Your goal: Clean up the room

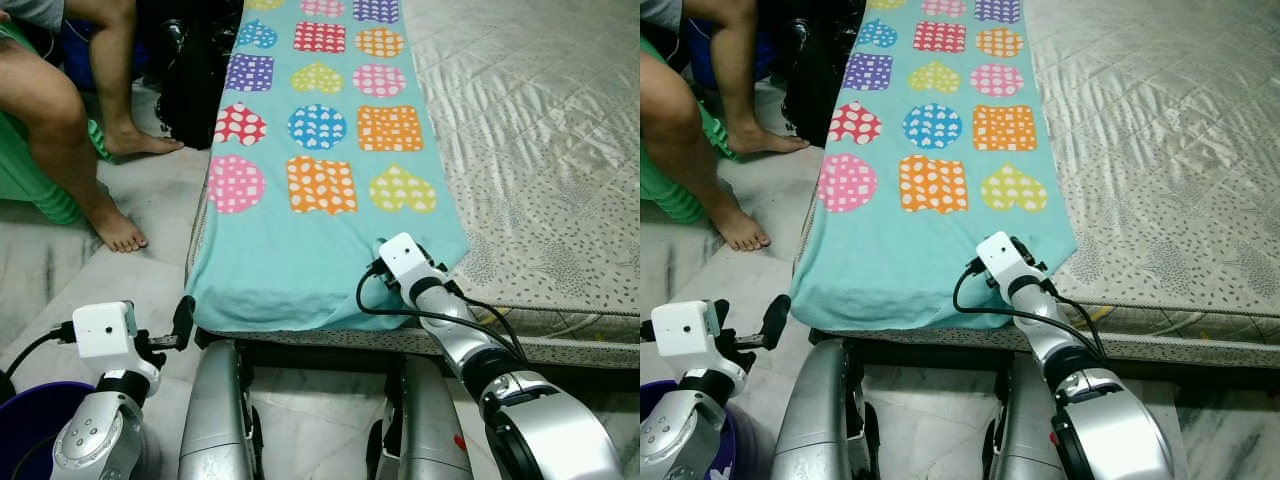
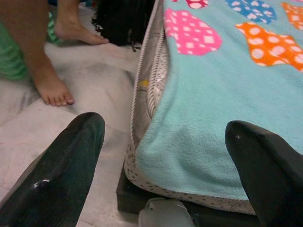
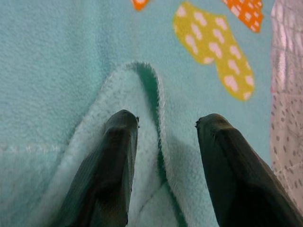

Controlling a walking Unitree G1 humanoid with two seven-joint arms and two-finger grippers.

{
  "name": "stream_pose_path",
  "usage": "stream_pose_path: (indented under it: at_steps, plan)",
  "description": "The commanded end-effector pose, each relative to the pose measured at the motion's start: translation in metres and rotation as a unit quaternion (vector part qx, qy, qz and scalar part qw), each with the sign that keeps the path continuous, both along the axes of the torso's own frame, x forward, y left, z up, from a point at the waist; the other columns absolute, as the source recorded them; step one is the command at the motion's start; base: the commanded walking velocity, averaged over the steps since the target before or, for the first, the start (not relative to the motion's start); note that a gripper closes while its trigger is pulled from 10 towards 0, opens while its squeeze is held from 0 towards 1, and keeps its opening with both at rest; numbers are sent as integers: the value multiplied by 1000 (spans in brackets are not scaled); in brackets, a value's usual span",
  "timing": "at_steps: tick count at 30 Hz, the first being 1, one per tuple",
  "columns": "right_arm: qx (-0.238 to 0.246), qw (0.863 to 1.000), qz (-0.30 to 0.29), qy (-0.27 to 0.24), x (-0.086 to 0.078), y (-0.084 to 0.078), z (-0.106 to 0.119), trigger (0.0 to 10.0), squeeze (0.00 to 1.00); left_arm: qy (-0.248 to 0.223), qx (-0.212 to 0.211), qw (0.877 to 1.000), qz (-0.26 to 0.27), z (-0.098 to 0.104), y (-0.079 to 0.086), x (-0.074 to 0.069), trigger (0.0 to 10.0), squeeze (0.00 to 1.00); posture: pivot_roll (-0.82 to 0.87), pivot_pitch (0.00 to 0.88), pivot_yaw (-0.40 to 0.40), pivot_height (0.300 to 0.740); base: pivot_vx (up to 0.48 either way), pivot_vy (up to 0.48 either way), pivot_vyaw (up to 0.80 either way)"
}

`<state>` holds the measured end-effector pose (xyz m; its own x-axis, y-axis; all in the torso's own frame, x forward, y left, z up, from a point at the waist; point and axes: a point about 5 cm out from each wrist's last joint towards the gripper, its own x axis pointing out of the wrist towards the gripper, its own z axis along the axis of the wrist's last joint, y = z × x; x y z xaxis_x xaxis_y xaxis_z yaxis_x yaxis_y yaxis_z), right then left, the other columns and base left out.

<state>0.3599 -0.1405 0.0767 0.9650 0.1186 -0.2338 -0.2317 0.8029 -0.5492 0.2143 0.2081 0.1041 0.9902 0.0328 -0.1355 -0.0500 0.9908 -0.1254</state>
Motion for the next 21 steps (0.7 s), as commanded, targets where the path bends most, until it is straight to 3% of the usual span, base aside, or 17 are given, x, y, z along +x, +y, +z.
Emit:
stream_pose_path:
  at_steps: [1, 4, 8, 21]
  plan:
    - [-4, 1000, -9, 15, -4, -1, -8, 10000, 0, 1, -11, 1000, -19, 2, -6, -2, 10000, 0, 178, 233, -6, 545, 0, 0, 0]
    - [-2, 1000, -17, 14, -2, -3, -6, 10000, 0, -6, -27, 997, -70, 9, -22, 1, 10000, 0, 182, 237, -7, 545, 0, 0, 0]
    - [-3, 1000, -17, 14, -1, -3, -5, 10000, 0, -10, -26, 996, -84, 12, -29, 2, 10000, 0, 182, 242, -7, 545, 0, 0, 0]
    - [-9, 999, -44, 23, 0, -10, -4, 10000, 0, -4, -29, 996, -90, 13, -32, 0, 10000, 0, 191, 249, -6, 545, 0, 0, 0]
